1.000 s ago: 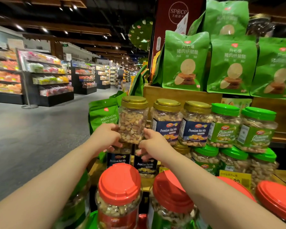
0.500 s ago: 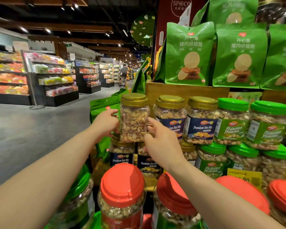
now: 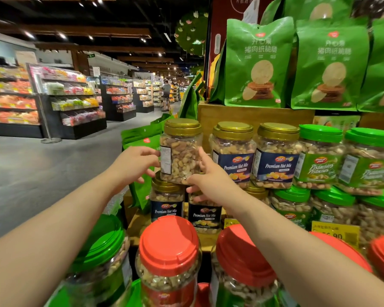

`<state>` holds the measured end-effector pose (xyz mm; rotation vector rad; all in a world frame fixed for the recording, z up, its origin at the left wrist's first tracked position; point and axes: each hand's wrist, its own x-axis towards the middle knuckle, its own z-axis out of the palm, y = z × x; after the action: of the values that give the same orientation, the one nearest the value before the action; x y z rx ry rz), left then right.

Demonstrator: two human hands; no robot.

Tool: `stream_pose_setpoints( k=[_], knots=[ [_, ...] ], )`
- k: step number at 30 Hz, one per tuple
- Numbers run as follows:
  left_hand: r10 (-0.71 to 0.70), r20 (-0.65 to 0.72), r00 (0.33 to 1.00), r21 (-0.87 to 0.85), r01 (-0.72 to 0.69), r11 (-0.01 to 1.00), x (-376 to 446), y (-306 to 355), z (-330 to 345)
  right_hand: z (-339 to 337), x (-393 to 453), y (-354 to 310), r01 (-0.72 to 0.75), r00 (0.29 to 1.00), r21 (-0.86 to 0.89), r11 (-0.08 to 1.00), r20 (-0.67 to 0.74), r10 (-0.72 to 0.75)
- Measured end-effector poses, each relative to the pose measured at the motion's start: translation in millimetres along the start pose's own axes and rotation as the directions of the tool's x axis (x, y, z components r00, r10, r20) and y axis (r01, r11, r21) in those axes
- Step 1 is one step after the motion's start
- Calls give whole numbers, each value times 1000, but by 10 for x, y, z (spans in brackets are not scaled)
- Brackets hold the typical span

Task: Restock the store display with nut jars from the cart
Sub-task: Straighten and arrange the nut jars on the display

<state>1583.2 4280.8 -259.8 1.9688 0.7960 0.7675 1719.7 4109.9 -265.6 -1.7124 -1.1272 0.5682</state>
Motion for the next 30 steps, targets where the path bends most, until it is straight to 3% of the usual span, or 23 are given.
stream_pose_setpoints(
  k=[3, 6, 9, 13, 20, 30],
  knots=[
    [-10, -25, 1000, -176, 5, 984, 13, 38, 38, 16, -75, 41, 84, 993, -251, 964, -64, -103],
    [-51, 64, 997, -447, 74, 892, 68, 100, 147, 110, -173, 103, 174, 960, -415, 893, -131, -248],
    [2, 166, 986, -544, 90, 834, 114, 112, 270, 163, -166, 123, 215, 958, -410, 887, -91, -274],
    [36, 176, 984, -629, 84, 773, 183, 122, 333, 153, -138, 93, 189, 975, -354, 916, -47, -219],
    [25, 161, 987, -582, 75, 809, 223, 190, 350, 177, -151, 67, 197, 977, -385, 902, 6, -211],
    [-28, 62, 998, -425, 52, 904, 28, 53, 77, 128, -14, -6, 88, 992, -356, 931, -52, -114]
  ],
)
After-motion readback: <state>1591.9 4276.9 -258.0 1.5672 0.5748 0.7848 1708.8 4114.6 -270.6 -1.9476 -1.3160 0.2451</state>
